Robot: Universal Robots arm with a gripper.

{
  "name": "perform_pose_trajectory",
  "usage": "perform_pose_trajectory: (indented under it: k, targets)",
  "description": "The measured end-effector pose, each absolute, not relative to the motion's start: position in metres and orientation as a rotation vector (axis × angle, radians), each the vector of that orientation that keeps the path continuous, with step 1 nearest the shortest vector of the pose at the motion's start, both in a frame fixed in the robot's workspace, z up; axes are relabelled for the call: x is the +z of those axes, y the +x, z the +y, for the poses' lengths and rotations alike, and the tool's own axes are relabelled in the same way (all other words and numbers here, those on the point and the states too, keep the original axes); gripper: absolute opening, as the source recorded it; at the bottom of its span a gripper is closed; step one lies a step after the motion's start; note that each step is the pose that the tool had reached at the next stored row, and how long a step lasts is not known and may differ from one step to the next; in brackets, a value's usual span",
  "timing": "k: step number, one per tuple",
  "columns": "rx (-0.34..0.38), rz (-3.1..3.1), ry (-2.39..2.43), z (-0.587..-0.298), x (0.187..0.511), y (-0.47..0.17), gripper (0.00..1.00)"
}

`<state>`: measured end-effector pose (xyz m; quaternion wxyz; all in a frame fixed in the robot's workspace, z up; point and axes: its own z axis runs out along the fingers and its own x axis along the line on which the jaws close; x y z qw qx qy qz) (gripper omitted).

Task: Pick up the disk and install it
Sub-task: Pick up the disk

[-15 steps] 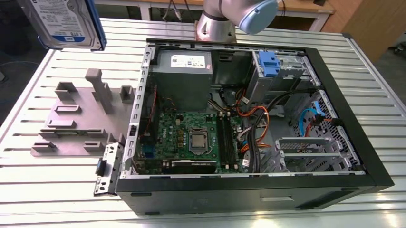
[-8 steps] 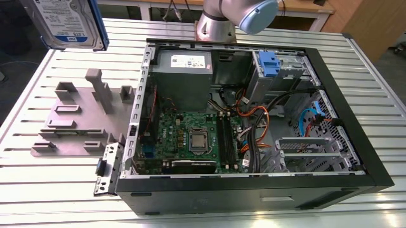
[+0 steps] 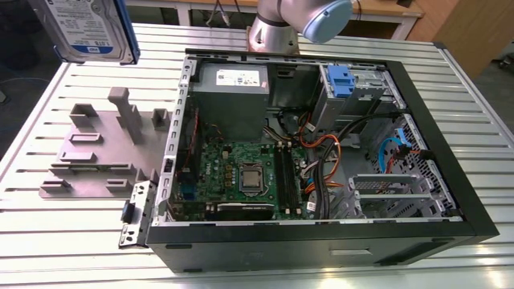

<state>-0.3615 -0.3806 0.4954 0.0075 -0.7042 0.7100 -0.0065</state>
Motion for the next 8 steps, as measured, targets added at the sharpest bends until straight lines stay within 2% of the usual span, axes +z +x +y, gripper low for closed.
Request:
perform_pose_trajectory:
  k: [8]
  targets:
    - [-0.02, 2.22, -2.201, -0.3806, 0.4953, -0.3542, 0.36]
